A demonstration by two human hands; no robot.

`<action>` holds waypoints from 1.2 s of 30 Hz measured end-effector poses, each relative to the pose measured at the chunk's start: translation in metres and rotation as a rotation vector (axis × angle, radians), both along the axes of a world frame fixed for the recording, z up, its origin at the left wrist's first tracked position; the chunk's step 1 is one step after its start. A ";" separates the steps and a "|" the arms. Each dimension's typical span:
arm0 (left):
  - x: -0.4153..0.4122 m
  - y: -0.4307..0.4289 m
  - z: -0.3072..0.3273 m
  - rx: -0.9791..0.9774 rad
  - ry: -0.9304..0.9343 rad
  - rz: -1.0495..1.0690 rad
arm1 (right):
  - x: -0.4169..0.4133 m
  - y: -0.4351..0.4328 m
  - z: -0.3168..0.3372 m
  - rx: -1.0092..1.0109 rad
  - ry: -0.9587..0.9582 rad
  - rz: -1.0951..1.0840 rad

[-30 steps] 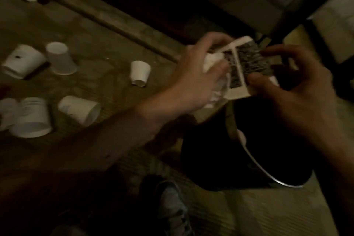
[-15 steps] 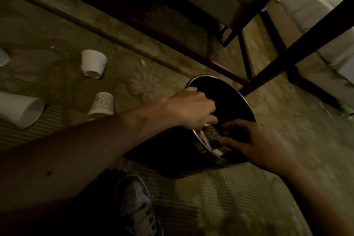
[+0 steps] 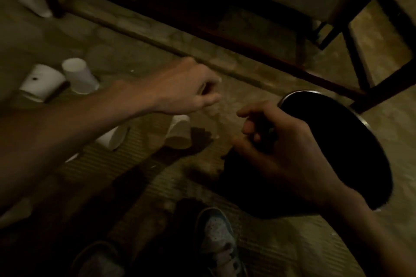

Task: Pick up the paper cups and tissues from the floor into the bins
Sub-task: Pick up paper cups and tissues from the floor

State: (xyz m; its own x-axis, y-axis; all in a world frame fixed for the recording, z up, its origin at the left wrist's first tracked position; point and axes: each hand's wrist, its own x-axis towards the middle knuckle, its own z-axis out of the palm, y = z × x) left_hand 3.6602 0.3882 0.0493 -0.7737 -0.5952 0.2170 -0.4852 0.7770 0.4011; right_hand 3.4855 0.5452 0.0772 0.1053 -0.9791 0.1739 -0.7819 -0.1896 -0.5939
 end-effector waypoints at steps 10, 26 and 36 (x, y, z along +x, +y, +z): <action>0.062 -0.016 -0.140 0.514 -0.287 0.373 | 0.075 -0.092 -0.163 0.574 -0.643 -0.469; 0.041 -0.022 -0.189 0.825 0.260 0.447 | 0.079 -0.152 -0.204 0.666 -0.593 -0.763; 0.028 -0.126 -0.169 0.811 0.423 0.952 | 0.061 -0.184 -0.217 0.614 -0.776 -0.933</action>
State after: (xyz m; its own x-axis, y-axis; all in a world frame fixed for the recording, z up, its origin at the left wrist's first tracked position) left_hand 3.6886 0.2623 -0.1202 0.0562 -0.9401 -0.3361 -0.4275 -0.3269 0.8429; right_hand 3.5461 0.3616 -0.1395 -0.5577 -0.5724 -0.6012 0.0988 0.6734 -0.7327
